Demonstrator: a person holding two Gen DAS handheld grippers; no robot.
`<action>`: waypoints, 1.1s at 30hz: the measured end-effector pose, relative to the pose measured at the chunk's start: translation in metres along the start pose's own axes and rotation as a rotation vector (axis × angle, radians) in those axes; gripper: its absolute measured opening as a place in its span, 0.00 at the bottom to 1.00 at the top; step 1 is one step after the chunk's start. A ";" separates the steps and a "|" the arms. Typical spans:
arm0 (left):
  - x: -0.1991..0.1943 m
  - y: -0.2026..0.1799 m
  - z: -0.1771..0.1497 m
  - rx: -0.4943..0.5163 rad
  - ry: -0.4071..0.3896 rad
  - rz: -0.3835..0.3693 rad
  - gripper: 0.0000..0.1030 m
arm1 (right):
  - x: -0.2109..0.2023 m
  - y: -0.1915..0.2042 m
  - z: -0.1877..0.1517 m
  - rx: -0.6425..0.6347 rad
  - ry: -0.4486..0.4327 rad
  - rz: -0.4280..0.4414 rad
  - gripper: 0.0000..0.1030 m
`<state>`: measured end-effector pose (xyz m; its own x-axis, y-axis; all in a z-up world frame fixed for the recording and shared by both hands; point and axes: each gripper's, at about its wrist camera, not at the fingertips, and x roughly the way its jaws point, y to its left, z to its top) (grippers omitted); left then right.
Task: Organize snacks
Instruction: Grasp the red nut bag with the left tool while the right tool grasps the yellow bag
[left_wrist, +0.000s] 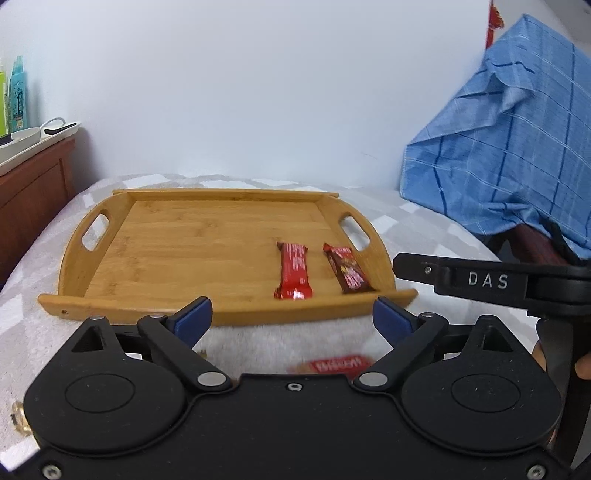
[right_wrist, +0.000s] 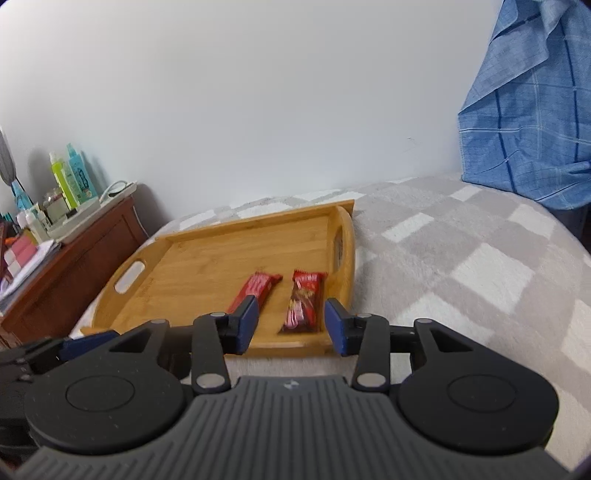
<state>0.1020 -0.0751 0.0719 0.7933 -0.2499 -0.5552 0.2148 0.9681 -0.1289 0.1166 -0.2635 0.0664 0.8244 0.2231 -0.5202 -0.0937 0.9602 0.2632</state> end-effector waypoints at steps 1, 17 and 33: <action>-0.003 0.001 -0.003 0.002 0.004 -0.001 0.91 | -0.004 0.002 -0.005 -0.006 -0.007 -0.016 0.60; -0.038 0.009 -0.049 0.030 0.043 0.020 0.89 | -0.049 0.016 -0.075 -0.030 0.008 -0.137 0.77; -0.030 0.009 -0.064 0.079 0.128 0.022 0.49 | -0.045 0.028 -0.103 -0.065 0.096 -0.252 0.80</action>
<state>0.0437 -0.0582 0.0350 0.7202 -0.2198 -0.6580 0.2466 0.9677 -0.0534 0.0195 -0.2296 0.0138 0.7701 -0.0127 -0.6378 0.0696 0.9955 0.0642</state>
